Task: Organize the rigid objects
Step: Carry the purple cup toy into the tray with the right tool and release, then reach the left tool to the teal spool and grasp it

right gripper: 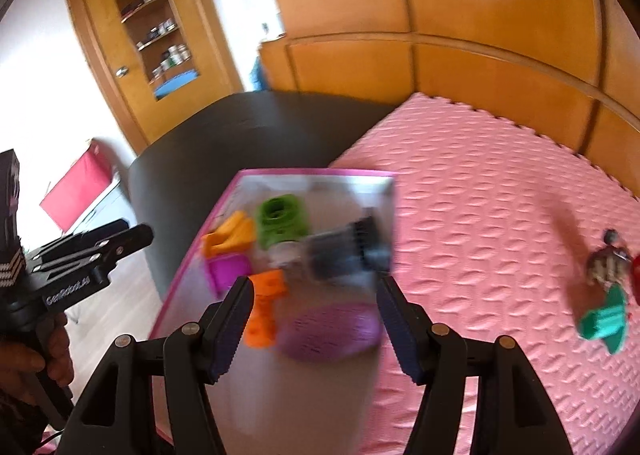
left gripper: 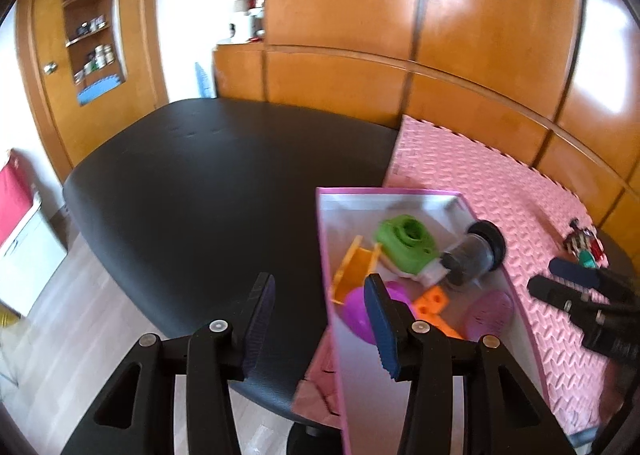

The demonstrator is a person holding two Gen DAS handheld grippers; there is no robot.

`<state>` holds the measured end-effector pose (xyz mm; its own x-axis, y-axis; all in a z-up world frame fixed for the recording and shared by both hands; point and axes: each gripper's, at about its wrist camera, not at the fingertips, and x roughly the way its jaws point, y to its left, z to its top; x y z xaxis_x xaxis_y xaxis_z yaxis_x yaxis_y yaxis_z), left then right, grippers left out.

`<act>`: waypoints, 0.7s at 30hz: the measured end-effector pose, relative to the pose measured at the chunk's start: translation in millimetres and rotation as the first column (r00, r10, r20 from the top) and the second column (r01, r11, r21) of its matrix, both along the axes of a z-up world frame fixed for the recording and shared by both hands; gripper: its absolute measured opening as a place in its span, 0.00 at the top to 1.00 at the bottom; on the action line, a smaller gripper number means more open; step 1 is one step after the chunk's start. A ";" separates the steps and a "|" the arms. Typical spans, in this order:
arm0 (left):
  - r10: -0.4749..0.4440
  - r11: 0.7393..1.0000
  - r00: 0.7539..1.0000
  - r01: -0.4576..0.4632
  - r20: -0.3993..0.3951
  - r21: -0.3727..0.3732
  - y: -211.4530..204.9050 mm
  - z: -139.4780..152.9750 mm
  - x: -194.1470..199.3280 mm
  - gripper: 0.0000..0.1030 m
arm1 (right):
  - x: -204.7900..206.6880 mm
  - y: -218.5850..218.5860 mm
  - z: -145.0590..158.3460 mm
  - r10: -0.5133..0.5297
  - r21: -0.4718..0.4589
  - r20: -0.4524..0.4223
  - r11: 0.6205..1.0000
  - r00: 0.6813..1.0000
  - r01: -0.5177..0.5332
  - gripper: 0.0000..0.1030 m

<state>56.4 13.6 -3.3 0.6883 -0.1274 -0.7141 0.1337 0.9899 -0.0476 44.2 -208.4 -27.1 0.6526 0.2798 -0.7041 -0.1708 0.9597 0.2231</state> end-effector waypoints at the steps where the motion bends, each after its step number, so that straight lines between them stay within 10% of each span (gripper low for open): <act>1: -0.010 1.000 1.000 0.010 0.000 0.002 -4.0 0.4 -1.2 0.54 | -2.5 -9.4 0.8 -0.021 0.001 0.002 1.000 1.000 0.021 0.37; 12: -0.162 0.986 0.987 0.162 -0.003 0.050 -65.8 2.8 -12.4 0.51 | -28.0 -117.8 7.8 -0.266 -0.009 0.020 0.964 0.964 0.266 0.37; 21: -0.269 0.959 0.963 0.269 -0.007 0.088 -114.8 6.3 -16.0 0.51 | -50.0 -218.6 4.5 -0.492 -0.043 0.041 0.869 0.870 0.494 0.37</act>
